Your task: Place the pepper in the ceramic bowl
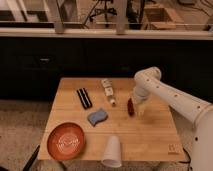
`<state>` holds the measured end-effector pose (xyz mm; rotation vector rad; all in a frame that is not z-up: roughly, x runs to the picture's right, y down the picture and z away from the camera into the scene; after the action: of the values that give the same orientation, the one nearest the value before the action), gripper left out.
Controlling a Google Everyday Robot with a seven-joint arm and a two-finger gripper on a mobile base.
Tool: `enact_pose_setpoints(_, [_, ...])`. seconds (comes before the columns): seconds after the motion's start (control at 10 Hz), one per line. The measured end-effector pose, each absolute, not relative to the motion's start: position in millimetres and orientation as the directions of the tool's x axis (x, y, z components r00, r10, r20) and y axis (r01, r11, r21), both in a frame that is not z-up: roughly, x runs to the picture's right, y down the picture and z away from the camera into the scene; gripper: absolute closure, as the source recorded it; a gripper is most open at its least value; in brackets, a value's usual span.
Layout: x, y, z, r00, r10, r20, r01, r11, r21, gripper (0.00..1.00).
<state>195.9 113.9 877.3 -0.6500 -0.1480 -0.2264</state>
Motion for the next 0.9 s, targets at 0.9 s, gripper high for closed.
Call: enact_pose_setpoints(0.9, [194.9, 112.0, 878.7, 0.962, -0.178, 0.206, 0.267, 0.771, -0.579, 0.20])
